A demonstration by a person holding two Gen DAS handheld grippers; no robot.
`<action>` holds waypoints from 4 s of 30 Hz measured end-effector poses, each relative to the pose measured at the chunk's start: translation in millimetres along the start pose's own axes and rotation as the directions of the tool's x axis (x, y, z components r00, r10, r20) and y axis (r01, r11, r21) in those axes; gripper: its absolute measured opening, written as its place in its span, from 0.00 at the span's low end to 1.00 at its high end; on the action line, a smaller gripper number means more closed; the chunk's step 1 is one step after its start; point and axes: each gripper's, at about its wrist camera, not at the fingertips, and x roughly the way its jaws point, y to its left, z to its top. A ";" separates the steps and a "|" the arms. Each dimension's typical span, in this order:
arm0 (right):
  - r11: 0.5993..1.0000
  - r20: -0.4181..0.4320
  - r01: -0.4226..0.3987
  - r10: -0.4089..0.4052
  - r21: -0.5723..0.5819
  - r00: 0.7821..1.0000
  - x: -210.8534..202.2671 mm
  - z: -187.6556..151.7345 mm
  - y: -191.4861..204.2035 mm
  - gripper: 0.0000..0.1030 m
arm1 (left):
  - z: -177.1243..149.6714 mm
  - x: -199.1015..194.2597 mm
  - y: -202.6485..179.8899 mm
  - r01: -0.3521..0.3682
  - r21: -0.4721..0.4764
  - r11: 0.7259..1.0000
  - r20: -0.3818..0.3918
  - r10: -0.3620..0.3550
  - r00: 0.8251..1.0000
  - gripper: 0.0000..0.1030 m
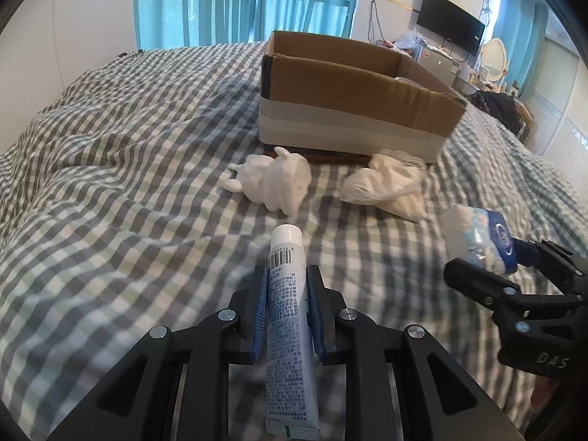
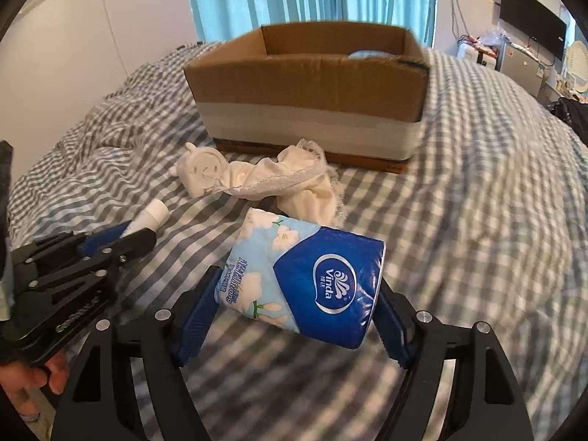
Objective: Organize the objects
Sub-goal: 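Grasp the blue Vinda tissue pack with the right tool, then carry the toothpaste tube and tissue pack over the box, then open both tools to release the tube and tissue pack into the box, then grasp the lace-trimmed white cloth with the right tool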
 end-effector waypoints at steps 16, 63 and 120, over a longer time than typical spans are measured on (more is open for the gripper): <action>0.998 0.207 0.036 -0.027 -0.043 0.978 -105.5 29.0 -10.3 0.74 | 63.4 -61.9 -38.5 0.061 0.062 0.996 0.156 -0.070 0.985 0.20; 0.999 0.289 0.037 -0.043 0.027 0.957 39.2 246.3 -93.0 0.91 | 232.3 83.7 -46.2 0.048 0.146 0.988 0.173 -0.074 0.982 0.73; 0.996 -0.052 -0.063 0.059 -0.067 0.997 95.3 60.9 -13.9 0.25 | 57.0 53.1 29.6 -0.162 -0.001 0.987 0.084 0.162 0.983 1.00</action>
